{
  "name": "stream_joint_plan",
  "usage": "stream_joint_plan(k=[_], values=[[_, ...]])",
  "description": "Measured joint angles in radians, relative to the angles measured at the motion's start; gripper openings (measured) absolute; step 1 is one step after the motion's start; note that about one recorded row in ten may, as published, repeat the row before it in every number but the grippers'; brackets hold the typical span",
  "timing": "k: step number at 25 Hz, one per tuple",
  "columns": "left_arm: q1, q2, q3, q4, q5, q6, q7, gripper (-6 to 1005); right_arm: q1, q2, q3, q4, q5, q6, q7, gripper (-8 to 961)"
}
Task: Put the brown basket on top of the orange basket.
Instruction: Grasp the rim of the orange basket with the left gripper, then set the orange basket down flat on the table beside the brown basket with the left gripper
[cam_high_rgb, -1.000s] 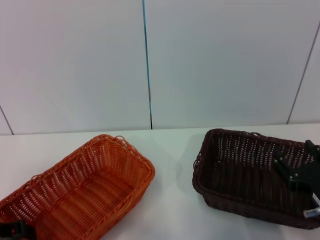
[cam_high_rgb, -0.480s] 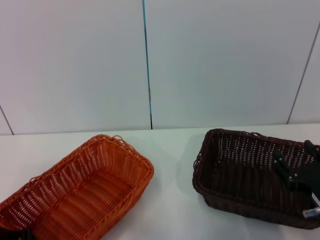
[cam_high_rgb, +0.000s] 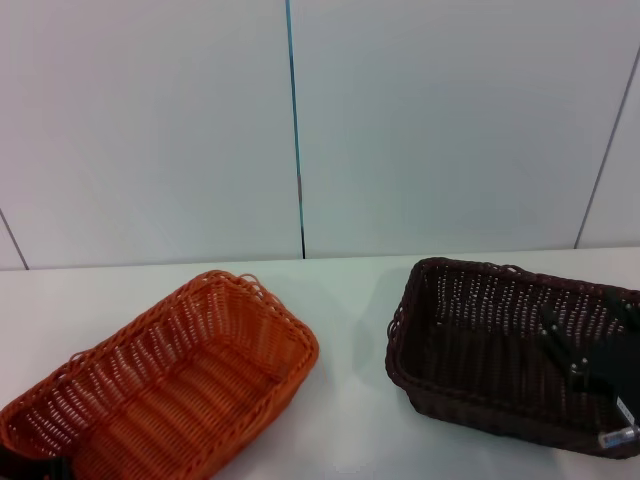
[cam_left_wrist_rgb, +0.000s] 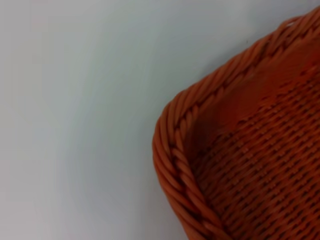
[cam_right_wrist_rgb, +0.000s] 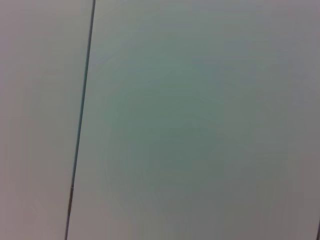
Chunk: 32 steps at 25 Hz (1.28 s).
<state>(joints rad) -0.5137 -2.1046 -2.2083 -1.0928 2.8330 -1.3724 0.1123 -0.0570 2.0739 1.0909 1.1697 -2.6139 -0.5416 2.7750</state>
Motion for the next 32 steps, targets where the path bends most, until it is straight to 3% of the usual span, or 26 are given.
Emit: stream_joint_plan(k=[1,9,12,15,23,29,32], values=[[-0.032,0.013,-0.016,0.047,0.000,-0.005,-0.001,186,0.002,0.000,-0.001,-0.002,0.000,-0.001,0.000,683],[-0.084,0.041,-0.134,0.081,-0.003,-0.007,0.001,178,0.006,0.000,-0.009,-0.008,0.000,-0.005,0.001,683],[-0.104,0.072,-0.183,0.120,-0.032,-0.014,0.003,170,0.007,0.000,-0.009,-0.009,0.000,-0.005,0.001,683],[-0.110,0.098,-0.197,0.151,-0.067,-0.016,0.003,150,0.009,0.000,-0.009,-0.012,0.000,-0.005,0.001,683],[-0.115,0.140,-0.228,0.180,-0.157,-0.023,0.008,136,0.015,0.000,-0.012,-0.021,0.000,-0.005,0.002,682],[-0.120,0.190,-0.230,0.211,-0.223,-0.033,0.024,135,0.017,0.000,-0.014,-0.021,0.000,-0.005,0.001,682],[-0.129,0.203,-0.230,0.212,-0.224,-0.031,0.045,135,0.017,0.000,-0.014,-0.019,0.000,-0.006,0.001,682]])
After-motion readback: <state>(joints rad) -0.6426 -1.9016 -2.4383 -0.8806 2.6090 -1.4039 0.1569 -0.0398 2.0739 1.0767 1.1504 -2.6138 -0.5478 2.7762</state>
